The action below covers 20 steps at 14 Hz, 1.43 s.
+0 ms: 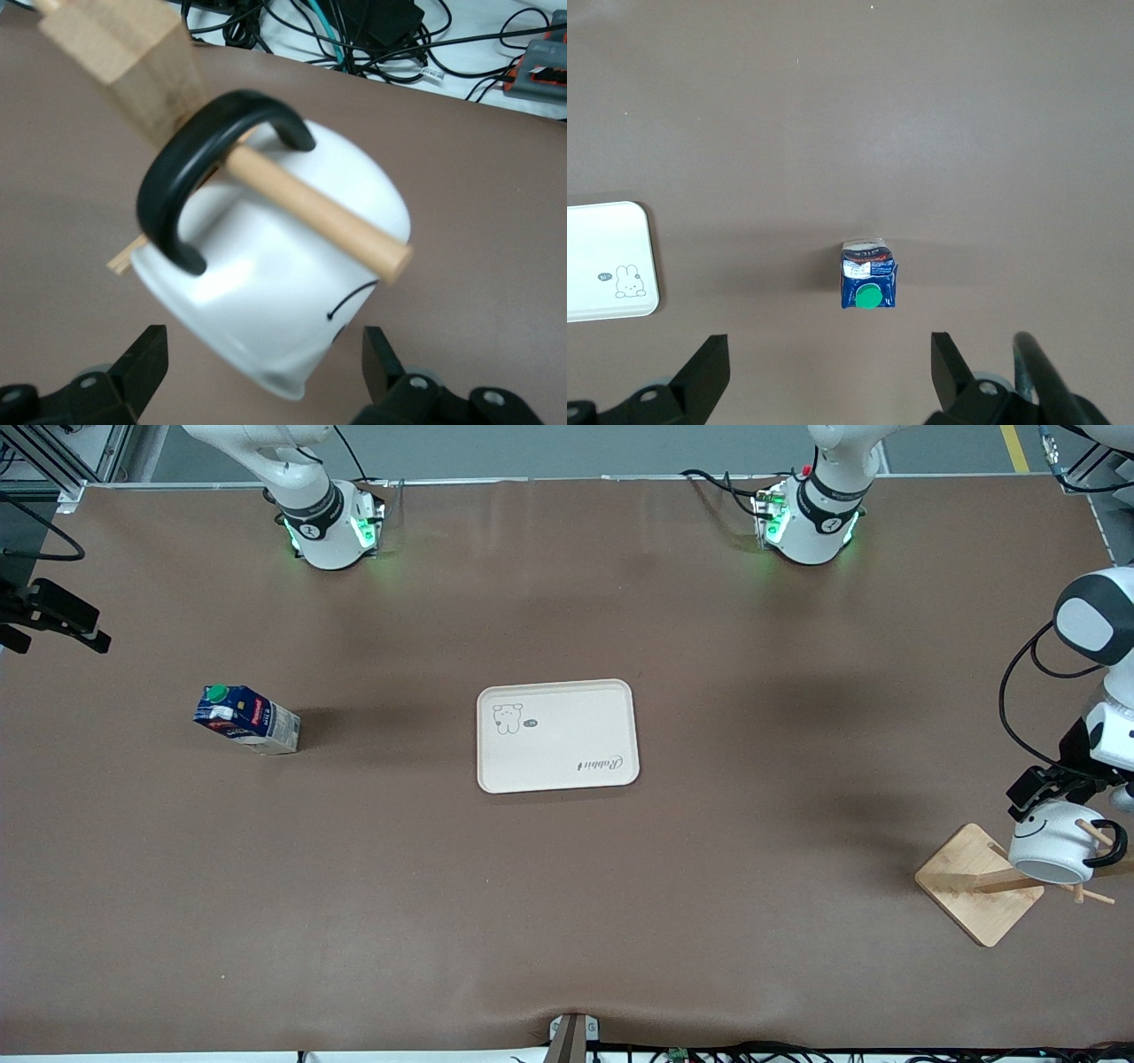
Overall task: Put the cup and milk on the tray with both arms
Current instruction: 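Grasp the white mug and lift it off the wooden stand, then carry the mug to the tray while the right gripper reaches the milk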
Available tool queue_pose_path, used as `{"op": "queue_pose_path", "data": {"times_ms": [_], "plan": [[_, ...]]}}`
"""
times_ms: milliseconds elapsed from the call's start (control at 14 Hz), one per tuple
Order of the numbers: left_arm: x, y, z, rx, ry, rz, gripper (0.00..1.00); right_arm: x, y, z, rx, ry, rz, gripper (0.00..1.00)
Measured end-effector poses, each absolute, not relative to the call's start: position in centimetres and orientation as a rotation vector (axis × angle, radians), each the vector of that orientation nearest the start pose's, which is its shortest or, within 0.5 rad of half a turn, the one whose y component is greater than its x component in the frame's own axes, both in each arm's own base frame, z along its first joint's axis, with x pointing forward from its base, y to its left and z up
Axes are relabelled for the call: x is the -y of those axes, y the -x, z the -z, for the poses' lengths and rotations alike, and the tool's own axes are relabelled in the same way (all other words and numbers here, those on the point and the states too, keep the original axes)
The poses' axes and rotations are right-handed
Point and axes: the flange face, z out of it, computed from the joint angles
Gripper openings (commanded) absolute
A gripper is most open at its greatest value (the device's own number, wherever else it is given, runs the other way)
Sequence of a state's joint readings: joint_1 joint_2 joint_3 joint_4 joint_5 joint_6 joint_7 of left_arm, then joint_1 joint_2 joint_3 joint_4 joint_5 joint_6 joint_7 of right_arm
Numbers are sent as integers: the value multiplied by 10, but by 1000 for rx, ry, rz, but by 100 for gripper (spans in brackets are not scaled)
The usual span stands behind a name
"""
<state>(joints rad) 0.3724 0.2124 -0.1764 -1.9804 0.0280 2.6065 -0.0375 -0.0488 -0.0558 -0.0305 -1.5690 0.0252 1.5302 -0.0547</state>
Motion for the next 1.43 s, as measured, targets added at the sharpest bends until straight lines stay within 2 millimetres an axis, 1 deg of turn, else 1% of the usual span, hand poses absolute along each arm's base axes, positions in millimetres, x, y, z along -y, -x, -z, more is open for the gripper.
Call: {"op": "queue_pose_path", "data": {"times_ms": [71, 214, 286, 357, 429, 643, 857, 1000, 1214, 1286, 1429], "plan": [[-126, -621, -408, 334, 3039, 654, 54, 40, -532, -652, -36, 3116, 29, 100], [-121, -628, -411, 289, 3040, 669, 23, 40, -532, -651, -36, 3116, 25, 100], [-118, -630, -412, 256, 3040, 673, 11, 40, -533, -649, -36, 3115, 21, 100], [-114, -632, -412, 231, 3042, 675, 4, 39, -534, -648, -34, 3115, 16, 100], [-110, -632, -413, 208, 3043, 677, 0, 39, -535, -646, -33, 3115, 12, 100], [-96, -636, -415, 91, 3042, 682, 0, 39, -536, -645, -32, 3115, 10, 100], [-84, -639, -420, 25, 3041, 697, 0, 38, -536, -645, -31, 3115, 10, 100], [-70, -642, -426, -7, 3047, 711, 0, 38, -536, -645, -30, 3115, 10, 100], [-58, -637, -441, -36, 3061, 659, 0, 38, -536, -645, -32, 3115, 10, 100], [-48, -635, -449, -61, 3071, 632, 0, 39, -536, -645, -33, 3115, 10, 100], [-21, -631, -466, -127, 3090, 575, 0, 39, -536, -645, -35, 3115, 9, 100]]}}
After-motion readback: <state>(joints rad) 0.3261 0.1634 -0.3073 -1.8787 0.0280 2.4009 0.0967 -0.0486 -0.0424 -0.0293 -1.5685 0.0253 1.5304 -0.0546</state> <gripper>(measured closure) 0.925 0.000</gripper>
